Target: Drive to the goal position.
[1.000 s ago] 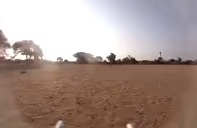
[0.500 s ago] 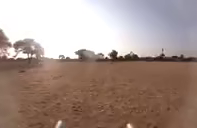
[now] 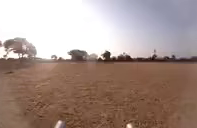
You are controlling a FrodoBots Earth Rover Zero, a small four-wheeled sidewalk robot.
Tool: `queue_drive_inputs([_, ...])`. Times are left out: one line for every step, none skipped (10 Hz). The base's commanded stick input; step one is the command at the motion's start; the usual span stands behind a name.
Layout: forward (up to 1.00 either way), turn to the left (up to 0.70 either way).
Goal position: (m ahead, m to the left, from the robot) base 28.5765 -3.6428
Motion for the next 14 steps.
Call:
queue_drive_inputs([0.70, 0.00])
queue_drive_inputs([0.70, 0.00])
queue_drive_inputs([0.70, 0.00])
queue_drive_inputs([0.70, 0.00])
queue_drive_inputs([0.70, 0.00])
queue_drive_inputs([0.70, 0.00])
queue_drive_inputs([0.70, 0.00])
queue_drive_inputs([0.70, 0.00])
queue_drive_inputs([0.70, 0.00])
queue_drive_inputs([0.70, 0.00])
queue_drive_inputs([0.70, 0.00])
queue_drive_inputs([0.70, 0.00])
queue_drive_inputs([0.70, 0.00])
queue_drive_inputs([0.70, 0.00])
